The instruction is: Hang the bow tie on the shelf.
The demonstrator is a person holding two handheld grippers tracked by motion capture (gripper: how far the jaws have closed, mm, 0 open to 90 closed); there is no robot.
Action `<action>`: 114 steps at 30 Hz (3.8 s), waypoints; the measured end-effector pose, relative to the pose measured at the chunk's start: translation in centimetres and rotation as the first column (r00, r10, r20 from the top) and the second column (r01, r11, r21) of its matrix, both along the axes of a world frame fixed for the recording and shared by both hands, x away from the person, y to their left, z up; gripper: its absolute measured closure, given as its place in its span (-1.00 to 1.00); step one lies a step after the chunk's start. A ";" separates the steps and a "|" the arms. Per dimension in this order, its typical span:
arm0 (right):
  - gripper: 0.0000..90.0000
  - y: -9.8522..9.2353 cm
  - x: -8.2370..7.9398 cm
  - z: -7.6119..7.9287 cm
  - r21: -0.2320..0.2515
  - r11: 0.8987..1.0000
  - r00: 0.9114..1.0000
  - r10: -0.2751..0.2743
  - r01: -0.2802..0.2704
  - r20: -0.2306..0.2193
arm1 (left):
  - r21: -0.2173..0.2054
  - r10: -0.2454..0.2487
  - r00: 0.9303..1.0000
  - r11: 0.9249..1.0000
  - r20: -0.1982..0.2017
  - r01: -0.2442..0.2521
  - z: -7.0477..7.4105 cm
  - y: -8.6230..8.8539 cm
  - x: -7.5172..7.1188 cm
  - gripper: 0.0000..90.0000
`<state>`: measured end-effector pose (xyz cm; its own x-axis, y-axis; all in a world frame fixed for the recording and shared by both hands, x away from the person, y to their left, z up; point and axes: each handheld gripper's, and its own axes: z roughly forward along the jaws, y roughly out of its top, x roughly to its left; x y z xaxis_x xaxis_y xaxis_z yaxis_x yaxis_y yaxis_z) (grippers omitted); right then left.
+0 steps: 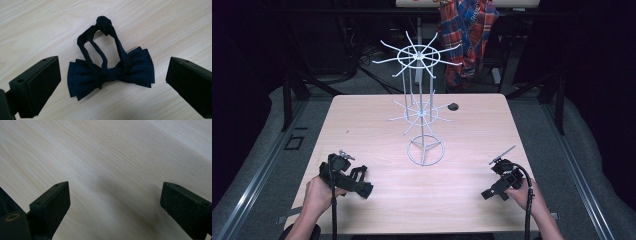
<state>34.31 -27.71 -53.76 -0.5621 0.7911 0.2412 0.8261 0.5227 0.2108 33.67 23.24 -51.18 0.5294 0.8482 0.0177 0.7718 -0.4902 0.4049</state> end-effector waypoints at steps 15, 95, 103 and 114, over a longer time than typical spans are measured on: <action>-0.80 0.0 -0.1 -0.1 0.008 1.000 1.000 -0.005 0.005 0.000 | -0.031 0.020 1.000 0.999 0.016 -0.019 0.0 -0.5 2.1 -0.54; -0.79 -0.5 -0.2 -0.2 0.009 1.000 1.000 -0.002 0.002 -0.010 | -0.174 -0.046 0.986 0.982 0.163 0.075 2.9 0.1 0.2 0.96; -0.81 -0.4 0.0 -0.3 -0.005 1.000 1.000 -0.003 0.003 -0.001 | -0.194 -0.023 0.976 0.979 0.218 0.066 3.9 0.4 0.0 0.95; -0.82 -0.3 0.0 -0.3 -0.005 1.000 1.000 -0.002 0.002 0.001 | -0.221 0.015 0.964 0.974 0.267 0.046 4.5 0.6 1.2 0.96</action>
<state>34.36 -28.04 -54.08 -0.5604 0.7937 0.2366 0.8272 0.5218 0.2087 34.83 23.89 -46.71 0.5446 0.8382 -0.0295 0.6147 -0.3750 0.6939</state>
